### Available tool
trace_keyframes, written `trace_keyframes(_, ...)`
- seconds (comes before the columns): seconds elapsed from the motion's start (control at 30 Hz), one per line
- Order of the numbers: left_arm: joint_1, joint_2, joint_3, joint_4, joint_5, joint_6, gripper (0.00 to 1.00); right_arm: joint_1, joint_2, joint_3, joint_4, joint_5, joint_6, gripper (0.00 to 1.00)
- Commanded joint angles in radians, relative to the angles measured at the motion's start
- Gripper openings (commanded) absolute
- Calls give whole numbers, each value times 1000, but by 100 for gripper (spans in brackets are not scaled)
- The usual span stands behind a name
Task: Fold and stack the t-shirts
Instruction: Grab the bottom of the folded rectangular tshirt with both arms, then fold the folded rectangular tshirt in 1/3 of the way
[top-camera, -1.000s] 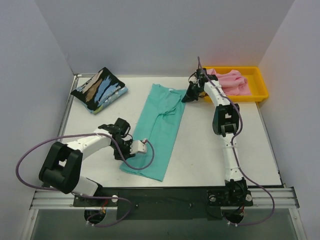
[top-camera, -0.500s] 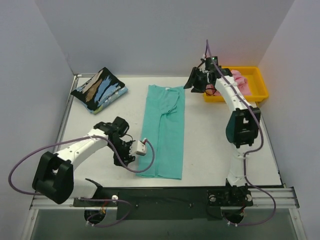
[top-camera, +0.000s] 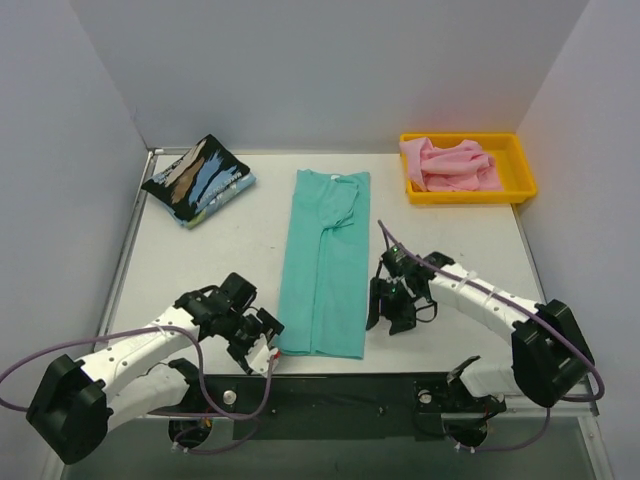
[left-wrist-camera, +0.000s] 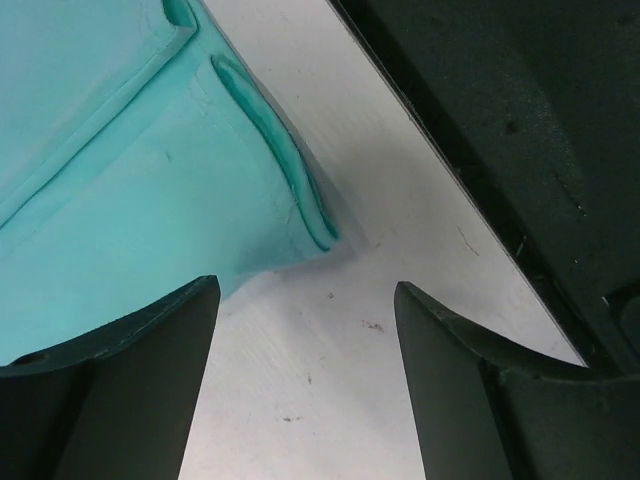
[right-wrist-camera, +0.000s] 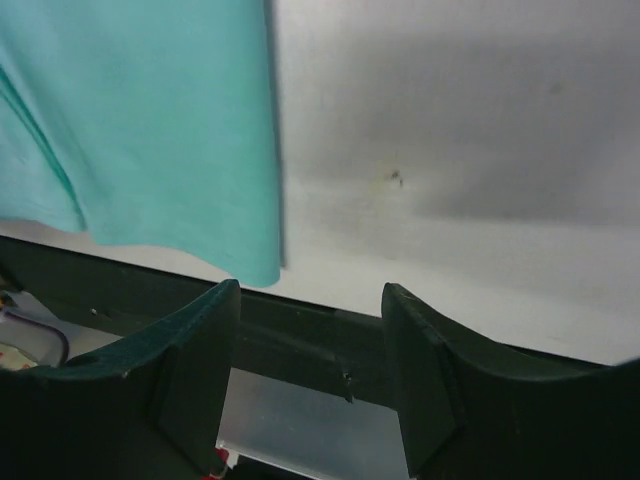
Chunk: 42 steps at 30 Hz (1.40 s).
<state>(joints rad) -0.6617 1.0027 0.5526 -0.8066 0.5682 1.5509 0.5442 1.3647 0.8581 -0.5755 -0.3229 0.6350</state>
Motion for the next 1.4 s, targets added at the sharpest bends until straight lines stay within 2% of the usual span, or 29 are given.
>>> trace_keyframes(0.0,-35,16,-34,182,42,9,80,146,-122,-183,147,-2,271,54)
trace_keyframes(0.17,-76,66,-95,388,-14,-130,72,218,-75,-312,307,-4,394,52)
trace_keyframes(0.23,-90,88,-118,406,-30,-115,68,217,-50,-333,356,-5,417,51)
trace_keyframes(0.33,-96,85,-147,408,-34,-107,54,223,-15,-341,423,-16,436,49)
trace_keyframes(0.4,-102,67,-163,409,-39,-104,43,226,20,-330,440,-33,427,38)
trace_keyframes(0.43,-107,56,-166,406,-39,-113,38,226,39,-324,442,-47,420,20)
trace_keyframes(0.47,-108,50,-163,400,-41,-126,29,226,43,-324,442,-53,410,14)
trace_keyframes(0.5,-116,31,-158,391,-39,-155,25,227,36,-327,437,-65,405,5)
trace_keyframes(0.53,-119,22,-149,380,-36,-175,16,227,25,-332,431,-67,394,0)
trace_keyframes(0.63,-144,-42,-111,282,-18,-312,0,230,-59,-332,317,-67,359,0)
trace_keyframes(0.73,-165,-117,-80,172,42,-437,0,253,-165,-323,166,-74,313,0)
trace_keyframes(0.83,-185,-234,-56,93,88,-590,0,310,-240,-311,103,-113,307,0)
trace_keyframes(0.9,-188,-278,-36,99,85,-675,0,313,-283,-292,71,-137,310,0)
trace_keyframes(0.97,-188,-286,-14,159,6,-820,0,286,-308,-269,55,-142,301,0)
trace_keyframes(1.1,-153,-182,58,237,-56,-937,0,129,-250,-167,55,-200,202,0)
trace_keyframes(1.17,-80,-96,102,283,-13,-983,0,73,-176,-67,34,-202,128,0)
trace_keyframes(1.27,113,54,189,400,56,-1087,0,10,-29,56,0,-228,36,0)
trace_keyframes(1.37,188,178,277,451,62,-1083,0,-58,121,180,-3,-251,-50,0)
